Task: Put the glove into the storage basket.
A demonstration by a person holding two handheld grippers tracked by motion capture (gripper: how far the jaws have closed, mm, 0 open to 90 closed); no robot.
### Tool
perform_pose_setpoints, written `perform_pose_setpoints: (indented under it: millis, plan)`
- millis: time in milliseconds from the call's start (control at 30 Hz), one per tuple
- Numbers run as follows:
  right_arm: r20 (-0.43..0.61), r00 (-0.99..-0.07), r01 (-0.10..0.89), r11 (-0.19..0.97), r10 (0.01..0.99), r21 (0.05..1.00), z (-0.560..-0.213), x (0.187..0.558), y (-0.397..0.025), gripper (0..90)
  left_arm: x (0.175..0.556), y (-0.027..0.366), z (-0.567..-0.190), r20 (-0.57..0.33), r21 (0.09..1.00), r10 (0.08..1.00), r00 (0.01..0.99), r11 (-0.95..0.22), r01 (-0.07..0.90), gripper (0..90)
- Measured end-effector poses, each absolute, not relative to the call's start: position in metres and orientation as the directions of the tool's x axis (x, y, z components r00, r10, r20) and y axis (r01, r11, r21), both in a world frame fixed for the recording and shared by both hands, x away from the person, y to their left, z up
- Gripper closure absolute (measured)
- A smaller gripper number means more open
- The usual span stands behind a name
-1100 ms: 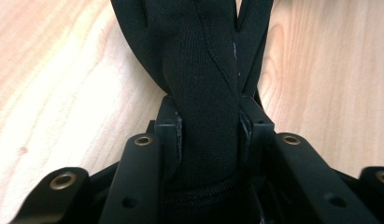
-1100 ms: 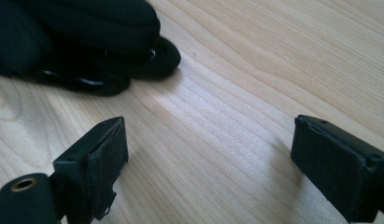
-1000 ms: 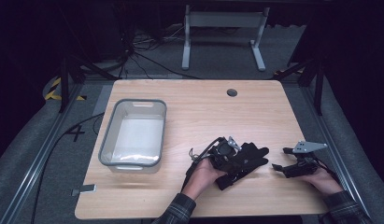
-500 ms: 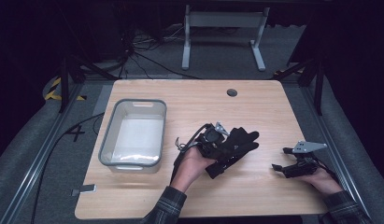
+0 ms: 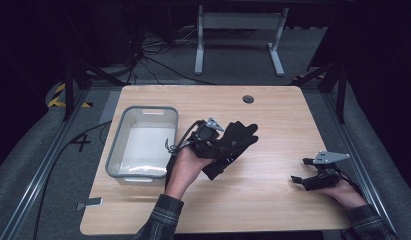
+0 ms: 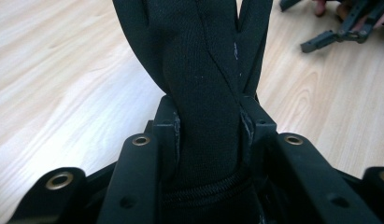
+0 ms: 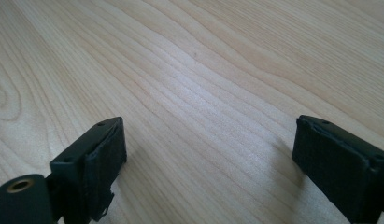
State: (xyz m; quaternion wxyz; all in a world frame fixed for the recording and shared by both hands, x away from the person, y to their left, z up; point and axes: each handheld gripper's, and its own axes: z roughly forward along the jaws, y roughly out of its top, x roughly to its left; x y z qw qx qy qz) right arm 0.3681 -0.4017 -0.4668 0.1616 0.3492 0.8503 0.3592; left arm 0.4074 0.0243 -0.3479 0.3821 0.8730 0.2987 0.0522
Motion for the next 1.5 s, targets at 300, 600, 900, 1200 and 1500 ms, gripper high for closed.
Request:
perform_pose_setpoints:
  millis: [300, 600, 900, 1200, 1500]
  plan:
    - [-0.024, -0.704, 0.478, 0.498, 0.710, 0.724, -0.467, 0.368, -0.402, 10.4, 0.411, 0.077, -0.338, -0.126, 0.707, 0.657, 0.744, -0.466, 0.532, 65.9]
    - [-0.024, -0.703, 0.478, 0.497, 0.711, 0.724, -0.467, 0.368, -0.402, 10.2, 0.412, 0.129, -0.338, -0.140, 0.719, 0.741, 0.657, -0.379, 0.582, 65.9]
    - [-0.024, -0.702, 0.479, 0.497, 0.712, 0.724, -0.467, 0.368, -0.401, 10.3, 0.410, 0.174, -0.346, -0.146, 0.720, 0.807, 0.572, -0.310, 0.621, 65.9]
    - [-0.024, -0.702, 0.479, 0.497, 0.712, 0.724, -0.467, 0.368, -0.401, 10.2, 0.415, 0.207, -0.364, -0.162, 0.693, 0.855, 0.492, -0.257, 0.674, 65.9]
    - [-0.025, -0.701, 0.479, 0.496, 0.713, 0.724, -0.467, 0.368, -0.401, 10.2, 0.428, 0.212, -0.386, -0.166, 0.639, 0.869, 0.466, -0.265, 0.722, 65.5]
